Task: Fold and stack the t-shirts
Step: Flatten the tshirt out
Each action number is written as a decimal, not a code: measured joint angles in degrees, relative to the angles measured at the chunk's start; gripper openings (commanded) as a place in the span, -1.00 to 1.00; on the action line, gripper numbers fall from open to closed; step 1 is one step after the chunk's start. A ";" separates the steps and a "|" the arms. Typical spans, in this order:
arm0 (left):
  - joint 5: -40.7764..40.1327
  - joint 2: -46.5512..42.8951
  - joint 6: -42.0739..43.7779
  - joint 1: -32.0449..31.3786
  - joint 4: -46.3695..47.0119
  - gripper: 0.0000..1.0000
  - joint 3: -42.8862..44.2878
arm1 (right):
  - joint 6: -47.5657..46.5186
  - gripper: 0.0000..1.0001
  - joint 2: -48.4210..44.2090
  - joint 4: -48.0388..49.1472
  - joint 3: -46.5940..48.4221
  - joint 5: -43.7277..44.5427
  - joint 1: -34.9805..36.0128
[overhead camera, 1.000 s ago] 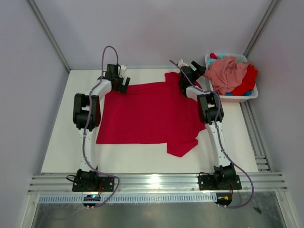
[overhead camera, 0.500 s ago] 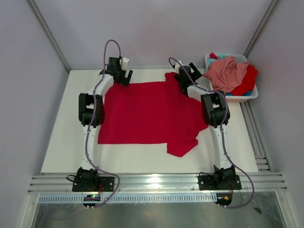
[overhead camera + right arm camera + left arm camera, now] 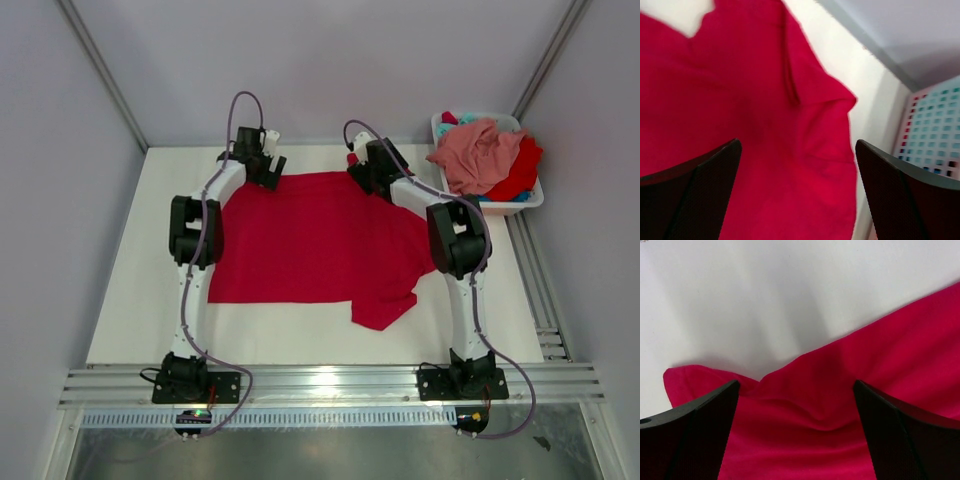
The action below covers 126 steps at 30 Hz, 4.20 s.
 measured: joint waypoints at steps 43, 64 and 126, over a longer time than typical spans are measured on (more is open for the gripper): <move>-7.72 5.64 3.48 -1.20 4.04 0.97 8.11 | 6.10 0.99 -22.53 -34.62 -11.04 -39.10 -0.11; -8.04 3.58 3.67 -1.20 3.61 0.98 6.21 | 6.36 0.99 -21.64 -26.95 -14.32 -33.29 -0.11; 11.69 -49.72 -0.22 -1.62 -0.26 0.95 -54.42 | 26.53 0.98 -46.49 -32.76 -42.84 -18.08 -14.69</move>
